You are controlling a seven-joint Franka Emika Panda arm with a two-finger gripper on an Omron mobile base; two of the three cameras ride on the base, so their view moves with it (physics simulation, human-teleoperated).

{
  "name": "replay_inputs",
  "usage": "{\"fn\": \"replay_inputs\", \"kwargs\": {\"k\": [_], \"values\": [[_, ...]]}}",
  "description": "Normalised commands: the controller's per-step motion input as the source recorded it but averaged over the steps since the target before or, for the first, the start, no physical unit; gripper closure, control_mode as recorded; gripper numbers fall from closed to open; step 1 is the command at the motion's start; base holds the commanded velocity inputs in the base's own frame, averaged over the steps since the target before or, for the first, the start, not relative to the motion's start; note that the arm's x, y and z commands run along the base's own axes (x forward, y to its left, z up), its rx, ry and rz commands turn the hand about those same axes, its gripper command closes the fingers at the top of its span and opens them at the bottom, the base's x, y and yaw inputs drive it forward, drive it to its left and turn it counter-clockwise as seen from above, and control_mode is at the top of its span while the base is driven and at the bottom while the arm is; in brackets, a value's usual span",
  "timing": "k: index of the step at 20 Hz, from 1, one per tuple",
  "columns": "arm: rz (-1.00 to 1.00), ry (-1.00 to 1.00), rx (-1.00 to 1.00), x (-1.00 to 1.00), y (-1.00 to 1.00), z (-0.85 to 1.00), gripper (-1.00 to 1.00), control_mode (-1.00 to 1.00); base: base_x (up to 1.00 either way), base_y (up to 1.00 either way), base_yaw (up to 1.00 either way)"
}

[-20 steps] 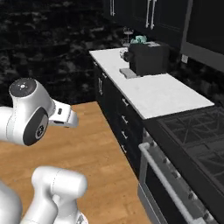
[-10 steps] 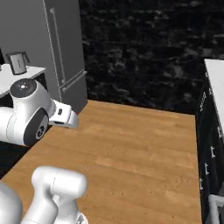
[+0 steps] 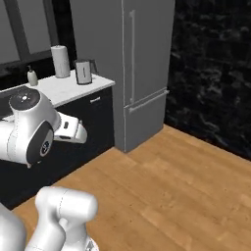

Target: Navigate to the fridge.

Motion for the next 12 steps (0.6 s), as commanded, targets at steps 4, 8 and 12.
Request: {"fn": "replay_inputs", "kwargs": {"k": [4, 8, 12], "values": [[0.00, 0.00, 0.00, 0.00, 0.00, 0.00, -1.00, 1.00, 1.00, -0.56, 0.58], [0.00, 0.00, 0.00, 0.00, 0.00, 0.00, -1.00, 1.00, 1.00, -0.85, 0.52], [0.00, 0.00, 0.00, 0.00, 0.00, 0.00, -1.00, 1.00, 0.76, -1.00, 0.41]]}}
